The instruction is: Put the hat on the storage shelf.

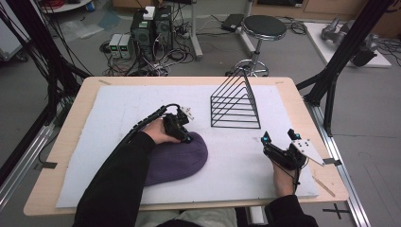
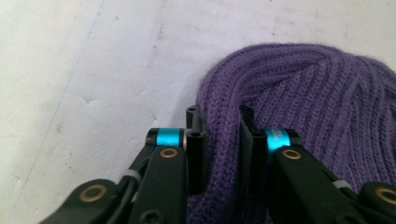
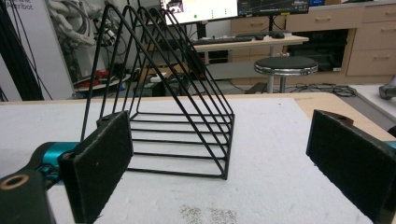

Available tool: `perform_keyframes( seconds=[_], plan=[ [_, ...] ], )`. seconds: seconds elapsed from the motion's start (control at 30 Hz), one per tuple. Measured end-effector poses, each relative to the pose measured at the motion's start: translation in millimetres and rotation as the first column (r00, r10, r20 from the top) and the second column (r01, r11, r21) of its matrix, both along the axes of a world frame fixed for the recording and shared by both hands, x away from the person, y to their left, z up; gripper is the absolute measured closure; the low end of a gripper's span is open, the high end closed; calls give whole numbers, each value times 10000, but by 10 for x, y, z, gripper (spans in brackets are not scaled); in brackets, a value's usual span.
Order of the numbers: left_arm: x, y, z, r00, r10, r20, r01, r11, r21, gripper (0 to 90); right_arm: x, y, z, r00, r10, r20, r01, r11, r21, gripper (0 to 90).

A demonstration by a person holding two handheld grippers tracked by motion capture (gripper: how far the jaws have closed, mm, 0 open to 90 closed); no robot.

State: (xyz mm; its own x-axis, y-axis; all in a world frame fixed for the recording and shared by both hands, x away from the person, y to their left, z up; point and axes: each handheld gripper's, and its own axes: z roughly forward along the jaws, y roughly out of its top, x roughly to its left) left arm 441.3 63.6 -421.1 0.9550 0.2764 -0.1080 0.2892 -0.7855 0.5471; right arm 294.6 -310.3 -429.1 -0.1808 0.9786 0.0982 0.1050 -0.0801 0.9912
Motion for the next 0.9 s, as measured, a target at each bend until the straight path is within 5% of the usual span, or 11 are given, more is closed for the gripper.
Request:
perform_keyframes(
  seconds=[0.23,0.4,0.67,0.73,0.8,0.9],
  plan=[
    [-37,37,-10,9997,-30,249,38,9995,-313,803,2,2,-3,10000,68,-51,-68,10000,7,64],
    [-171,7,77,9929,-230,1165,212,9996,168,811,2,-4,-8,9999,104,-62,-104,9999,-51,65],
    [-300,218,348,9798,582,1913,-415,9951,-900,812,-11,3,-5,9998,172,-77,-172,9999,1,65],
    [-347,264,438,9725,781,2195,-543,9922,-1124,812,-4,4,-8,9998,152,-108,-152,9999,-16,65],
    [-394,322,531,9560,1279,2640,-912,9849,-1470,811,-6,11,-7,9998,154,-129,-154,9999,39,65],
    [-466,435,641,9266,2203,3047,-1473,9583,-2448,811,-17,24,-3,9997,199,-133,-199,9998,8,65]
  ],
)
